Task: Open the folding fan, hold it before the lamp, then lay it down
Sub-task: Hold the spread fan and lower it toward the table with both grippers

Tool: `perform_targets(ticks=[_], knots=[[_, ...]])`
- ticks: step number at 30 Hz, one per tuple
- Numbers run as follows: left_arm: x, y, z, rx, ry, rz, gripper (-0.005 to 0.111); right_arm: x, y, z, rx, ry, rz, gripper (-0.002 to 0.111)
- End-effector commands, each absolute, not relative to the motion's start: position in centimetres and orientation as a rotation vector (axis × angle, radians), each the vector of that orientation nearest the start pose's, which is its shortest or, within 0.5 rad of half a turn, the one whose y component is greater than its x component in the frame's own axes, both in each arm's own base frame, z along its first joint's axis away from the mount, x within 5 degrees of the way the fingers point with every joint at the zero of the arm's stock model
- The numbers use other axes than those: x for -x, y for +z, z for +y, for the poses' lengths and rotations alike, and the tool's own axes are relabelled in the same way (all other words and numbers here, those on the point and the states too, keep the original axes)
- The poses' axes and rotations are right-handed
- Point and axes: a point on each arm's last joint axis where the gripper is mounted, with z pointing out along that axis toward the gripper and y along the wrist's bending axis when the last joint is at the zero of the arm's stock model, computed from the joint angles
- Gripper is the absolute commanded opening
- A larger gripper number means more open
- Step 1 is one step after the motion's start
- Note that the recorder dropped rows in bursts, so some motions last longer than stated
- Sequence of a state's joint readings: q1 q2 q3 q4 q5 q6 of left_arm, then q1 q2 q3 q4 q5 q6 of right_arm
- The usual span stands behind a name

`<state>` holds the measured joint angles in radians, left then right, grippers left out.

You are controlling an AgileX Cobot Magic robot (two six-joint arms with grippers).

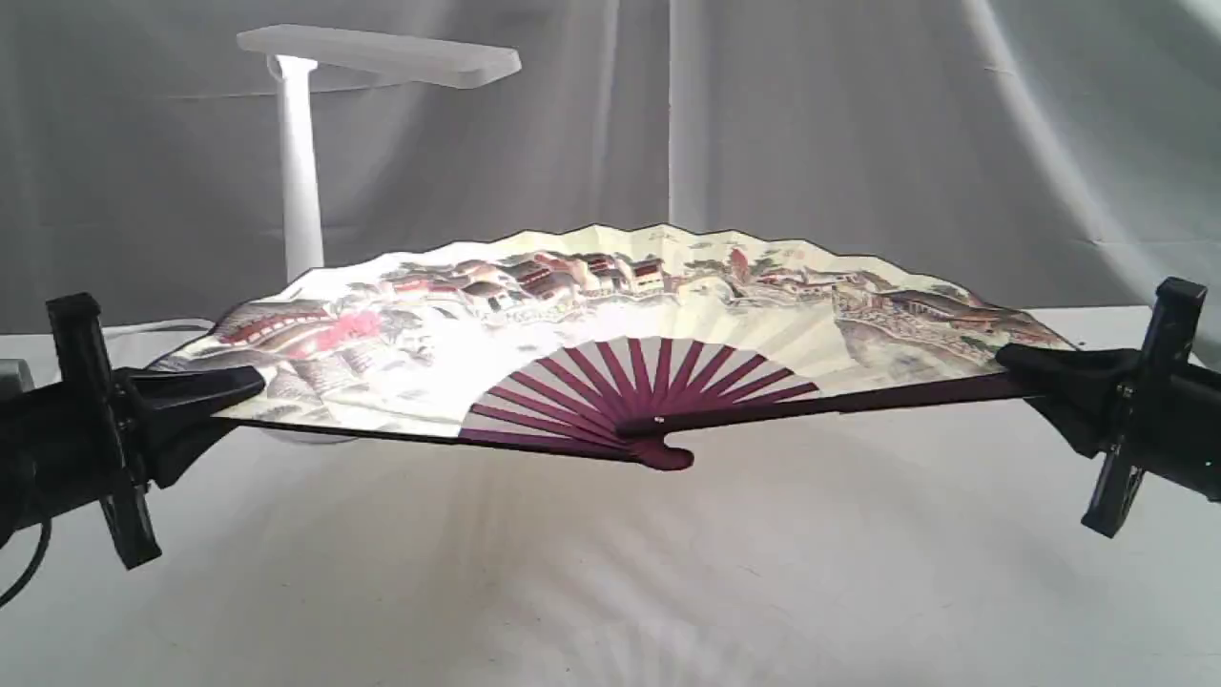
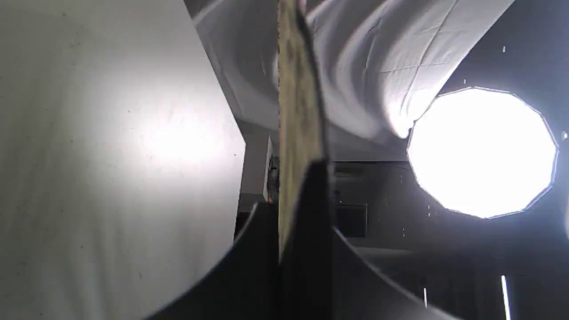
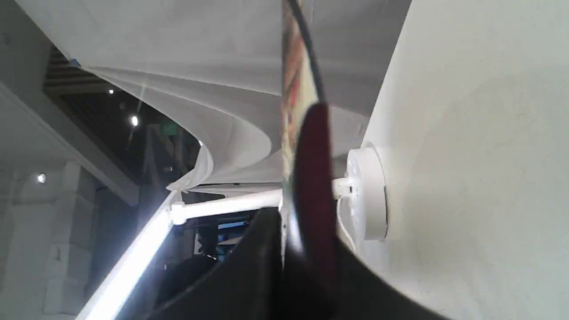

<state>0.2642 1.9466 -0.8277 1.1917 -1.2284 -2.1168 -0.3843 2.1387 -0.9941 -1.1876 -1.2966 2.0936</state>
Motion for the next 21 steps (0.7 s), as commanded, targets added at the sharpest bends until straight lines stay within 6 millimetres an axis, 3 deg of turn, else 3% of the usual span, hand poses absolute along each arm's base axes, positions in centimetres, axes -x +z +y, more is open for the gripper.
perform_targets(ticks=[1,9,21], knots=[[-34.4,17.5,2.8,0.910,-1.698,1.703,0.000,-37.9,13.1,-8.9,-1.026,1.590,1.594,0.000],[-34.6,18.1,3.1,0.933,-1.697,1.635,0.000,-37.9,13.6,-9.0,-1.021,1.588,1.575,0.000],[-34.8,18.4,3.5,0.971,-1.695,1.571,0.000,-37.6,18.2,-8.8,-0.901,1.574,1.518,0.000]])
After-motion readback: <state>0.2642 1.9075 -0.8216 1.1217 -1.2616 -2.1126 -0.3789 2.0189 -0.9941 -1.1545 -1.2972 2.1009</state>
